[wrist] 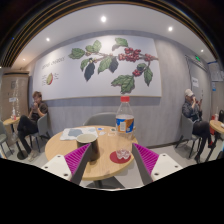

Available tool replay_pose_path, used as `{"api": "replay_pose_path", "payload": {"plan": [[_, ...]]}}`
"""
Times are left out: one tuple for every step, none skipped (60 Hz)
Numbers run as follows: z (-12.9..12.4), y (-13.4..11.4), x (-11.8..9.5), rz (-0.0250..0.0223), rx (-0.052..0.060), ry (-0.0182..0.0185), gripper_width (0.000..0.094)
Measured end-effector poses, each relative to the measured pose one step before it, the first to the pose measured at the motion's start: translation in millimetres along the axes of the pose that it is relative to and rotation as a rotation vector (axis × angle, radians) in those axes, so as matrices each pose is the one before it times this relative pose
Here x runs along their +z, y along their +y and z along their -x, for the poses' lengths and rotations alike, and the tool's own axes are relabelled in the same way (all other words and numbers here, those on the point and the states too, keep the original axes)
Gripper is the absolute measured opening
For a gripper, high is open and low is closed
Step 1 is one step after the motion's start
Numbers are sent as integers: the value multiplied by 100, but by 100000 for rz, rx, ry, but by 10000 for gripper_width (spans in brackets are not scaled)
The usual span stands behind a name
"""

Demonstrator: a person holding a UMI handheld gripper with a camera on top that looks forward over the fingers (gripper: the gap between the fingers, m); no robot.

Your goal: Pour water

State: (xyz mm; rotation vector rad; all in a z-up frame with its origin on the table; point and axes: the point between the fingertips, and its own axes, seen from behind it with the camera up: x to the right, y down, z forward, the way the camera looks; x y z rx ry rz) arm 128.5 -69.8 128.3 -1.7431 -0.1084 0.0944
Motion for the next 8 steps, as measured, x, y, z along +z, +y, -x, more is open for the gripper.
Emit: {"api": "replay_pose_path", "payload": {"plan": [[225, 255, -532, 448, 452, -395, 860], [184, 246, -526, 415, 266, -378, 860], [175, 208, -522, 263, 195, -421, 862], [126, 205, -450, 103, 186, -372, 863], [194, 183, -457, 143, 247, -207, 863], [145, 198, -452, 143, 263, -71, 863], [366, 208, -511, 98, 275, 19, 863], [158, 196, -282, -63, 228, 19, 861]]}}
